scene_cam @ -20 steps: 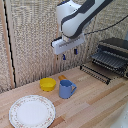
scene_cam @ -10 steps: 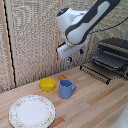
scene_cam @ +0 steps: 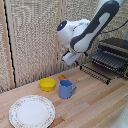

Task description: Position your gripper near the tray handle while precisely lining it up. Firmly yet gently grip the handle, ensuring a strong hold. Slide the tray into the oven in a steady manner until it's entirely inside. Relinquish the handle as it sits within the oven and extract your gripper with care.

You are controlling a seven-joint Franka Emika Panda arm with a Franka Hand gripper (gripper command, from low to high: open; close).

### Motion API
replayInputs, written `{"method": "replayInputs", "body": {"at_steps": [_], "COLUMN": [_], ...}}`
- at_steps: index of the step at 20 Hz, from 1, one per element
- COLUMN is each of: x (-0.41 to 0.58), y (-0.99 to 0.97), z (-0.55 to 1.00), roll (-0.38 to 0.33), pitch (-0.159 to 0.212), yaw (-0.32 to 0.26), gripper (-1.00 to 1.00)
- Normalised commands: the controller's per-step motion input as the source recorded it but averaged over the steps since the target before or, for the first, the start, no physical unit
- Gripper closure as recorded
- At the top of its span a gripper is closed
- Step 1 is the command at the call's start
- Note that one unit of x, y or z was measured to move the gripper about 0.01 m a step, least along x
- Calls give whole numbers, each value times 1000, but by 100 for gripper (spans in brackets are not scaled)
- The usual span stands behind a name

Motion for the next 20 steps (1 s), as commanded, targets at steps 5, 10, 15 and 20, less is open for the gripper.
{"method": "replayInputs", "body": {"at_steps": [5,10,15,20], "x": [2,25,108,182], "y": [-493,-651,-662,-613], "z": [-154,-105,-78,-147], "roll": [-244,-118,-91,-79], "pitch": [18,27,3,6], "yaw": [131,138,76,59], "gripper": [-100,-100,-100,-100]}}
